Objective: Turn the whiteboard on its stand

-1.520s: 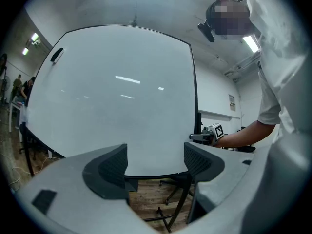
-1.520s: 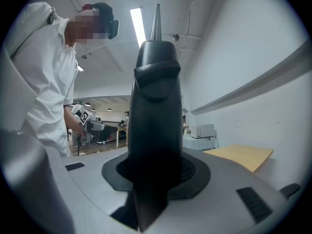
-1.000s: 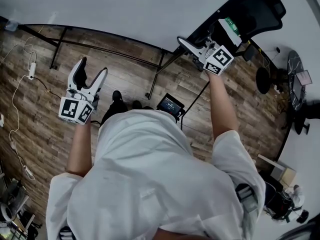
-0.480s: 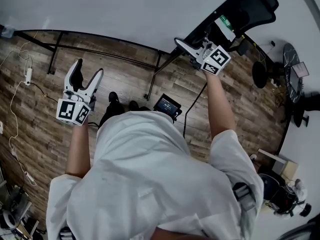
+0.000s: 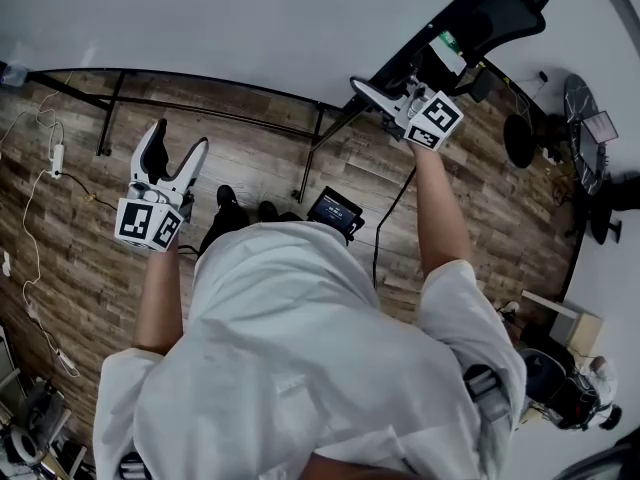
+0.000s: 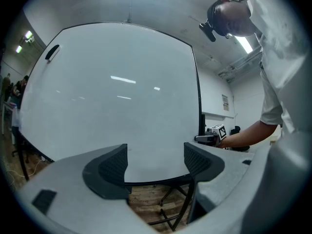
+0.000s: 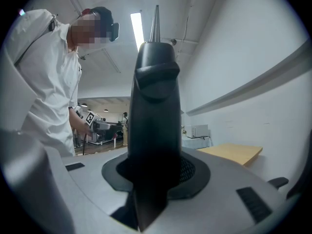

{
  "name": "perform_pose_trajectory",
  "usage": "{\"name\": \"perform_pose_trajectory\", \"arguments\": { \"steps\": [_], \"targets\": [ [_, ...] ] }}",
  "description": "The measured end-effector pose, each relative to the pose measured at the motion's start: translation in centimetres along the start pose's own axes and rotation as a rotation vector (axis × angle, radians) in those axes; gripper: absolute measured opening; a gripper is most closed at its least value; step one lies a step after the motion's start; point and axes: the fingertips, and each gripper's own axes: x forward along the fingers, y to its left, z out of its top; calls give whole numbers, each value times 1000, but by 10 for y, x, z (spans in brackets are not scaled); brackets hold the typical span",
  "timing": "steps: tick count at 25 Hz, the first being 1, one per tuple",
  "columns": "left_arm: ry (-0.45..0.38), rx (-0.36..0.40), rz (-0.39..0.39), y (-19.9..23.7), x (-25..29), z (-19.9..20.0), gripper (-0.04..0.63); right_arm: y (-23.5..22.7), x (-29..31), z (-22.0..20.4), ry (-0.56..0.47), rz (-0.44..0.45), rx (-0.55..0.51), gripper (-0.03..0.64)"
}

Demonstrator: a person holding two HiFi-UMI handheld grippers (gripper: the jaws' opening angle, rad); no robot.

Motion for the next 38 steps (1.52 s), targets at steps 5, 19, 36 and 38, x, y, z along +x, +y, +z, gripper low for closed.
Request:
{"name": "perform_pose_trajectory", "arguments": {
  "steps": [5, 19, 36, 38],
  "targets": [
    [6, 16, -20, -6, 2, 3, 348, 2, -11, -1, 5, -5, 2, 133],
    [33, 17, -63, -18, 8, -5, 348, 5, -44, -5, 7, -14, 6, 133],
    [55, 16, -128, -43, 24, -11, 348, 8, -96, -7, -1, -38, 15, 135],
    [59, 19, -133, -45, 27, -11, 348, 7, -101, -8, 1, -39, 17, 135]
  ]
}}
